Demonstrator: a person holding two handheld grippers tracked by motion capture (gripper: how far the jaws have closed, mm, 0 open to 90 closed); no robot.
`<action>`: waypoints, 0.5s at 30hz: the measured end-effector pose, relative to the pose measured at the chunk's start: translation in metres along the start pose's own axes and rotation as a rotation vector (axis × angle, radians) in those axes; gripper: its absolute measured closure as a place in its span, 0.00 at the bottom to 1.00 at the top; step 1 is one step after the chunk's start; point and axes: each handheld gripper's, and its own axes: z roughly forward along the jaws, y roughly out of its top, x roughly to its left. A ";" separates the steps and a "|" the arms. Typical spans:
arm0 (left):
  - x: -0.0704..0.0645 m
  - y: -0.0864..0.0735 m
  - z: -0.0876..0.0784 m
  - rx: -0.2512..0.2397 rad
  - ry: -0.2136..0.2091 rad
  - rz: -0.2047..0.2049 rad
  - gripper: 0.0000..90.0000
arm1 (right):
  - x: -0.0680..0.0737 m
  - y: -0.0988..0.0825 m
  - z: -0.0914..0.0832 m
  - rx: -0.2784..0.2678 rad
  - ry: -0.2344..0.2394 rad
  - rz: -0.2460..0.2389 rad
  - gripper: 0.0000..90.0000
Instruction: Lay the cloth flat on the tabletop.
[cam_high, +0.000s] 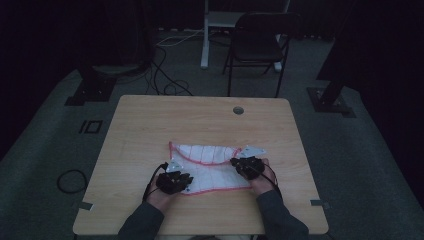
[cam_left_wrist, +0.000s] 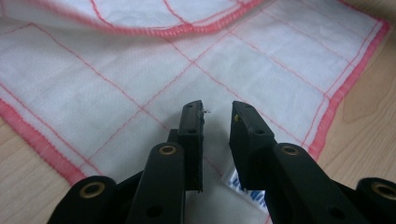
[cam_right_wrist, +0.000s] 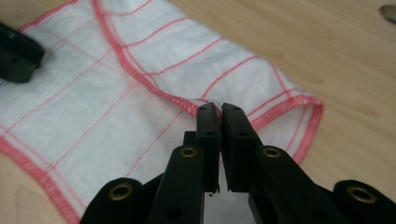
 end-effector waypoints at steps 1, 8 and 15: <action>0.000 -0.002 -0.001 -0.002 -0.003 0.002 0.84 | -0.001 0.002 0.000 -0.002 -0.003 -0.003 0.96; 0.002 -0.008 -0.008 -0.005 -0.017 0.024 0.84 | -0.015 0.017 0.000 -0.013 -0.036 0.006 0.96; 0.004 -0.013 -0.014 0.011 -0.037 0.047 0.84 | -0.032 0.026 0.004 -0.012 -0.073 0.032 0.96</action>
